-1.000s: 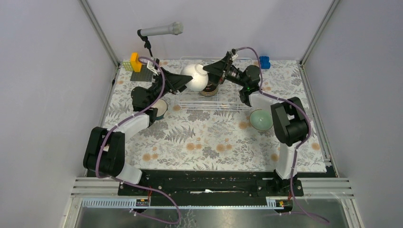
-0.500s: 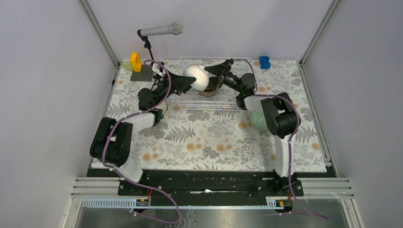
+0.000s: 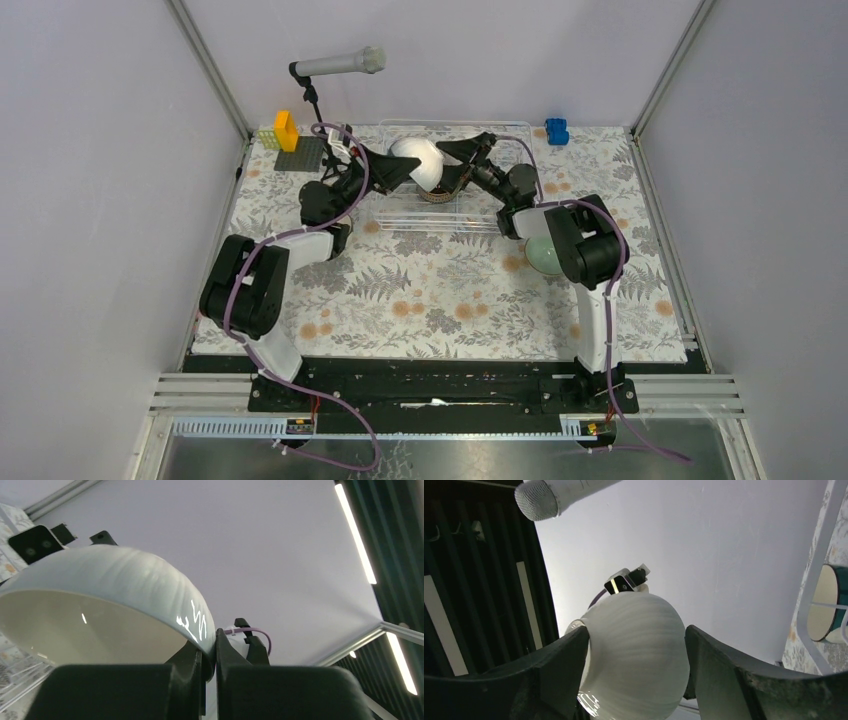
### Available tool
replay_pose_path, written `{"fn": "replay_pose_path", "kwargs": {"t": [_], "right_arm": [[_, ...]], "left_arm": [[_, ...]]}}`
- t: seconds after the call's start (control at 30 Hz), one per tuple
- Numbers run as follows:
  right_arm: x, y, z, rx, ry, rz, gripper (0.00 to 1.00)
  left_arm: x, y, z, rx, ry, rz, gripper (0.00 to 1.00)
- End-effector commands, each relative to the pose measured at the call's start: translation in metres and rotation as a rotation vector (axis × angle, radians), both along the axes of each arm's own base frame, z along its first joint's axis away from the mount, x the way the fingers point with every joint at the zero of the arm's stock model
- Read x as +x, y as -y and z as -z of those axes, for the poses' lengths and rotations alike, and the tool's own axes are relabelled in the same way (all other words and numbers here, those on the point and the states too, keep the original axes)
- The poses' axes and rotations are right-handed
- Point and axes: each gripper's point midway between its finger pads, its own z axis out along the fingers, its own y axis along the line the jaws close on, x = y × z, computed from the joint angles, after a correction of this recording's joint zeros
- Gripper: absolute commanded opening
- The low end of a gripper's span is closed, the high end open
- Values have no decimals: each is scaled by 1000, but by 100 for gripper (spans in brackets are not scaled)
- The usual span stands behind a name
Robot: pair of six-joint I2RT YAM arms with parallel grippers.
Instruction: Unload the bowls from the dish rack
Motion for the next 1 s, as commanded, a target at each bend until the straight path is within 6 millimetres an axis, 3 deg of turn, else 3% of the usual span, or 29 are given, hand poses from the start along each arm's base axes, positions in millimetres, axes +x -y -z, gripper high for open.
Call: {"fn": "replay_pose_path", "kwargs": {"t": [0.0, 0.1, 0.27, 0.43, 0.63, 0.83, 0.97], "right_arm": [[8, 14, -12, 37, 91, 96, 82], [8, 20, -13, 13, 116, 125, 99], [10, 35, -12, -47, 137, 171, 100], [13, 44, -8, -146, 177, 193, 100], [15, 45, -3, -296, 220, 214, 100], [26, 58, 22, -665, 265, 292, 100], [31, 85, 28, -920, 294, 385, 100]], "left_arm": [[-16, 0, -35, -36, 150, 21, 0], [-19, 0, -36, -5, 154, 14, 0], [-23, -2, -40, 112, 144, -46, 0], [-13, -14, -18, 340, 63, -205, 0], [-7, -46, 12, 613, -72, -374, 0], [-6, -92, 42, 869, -226, -560, 0], [-17, -91, 62, 931, -281, -510, 0]]}}
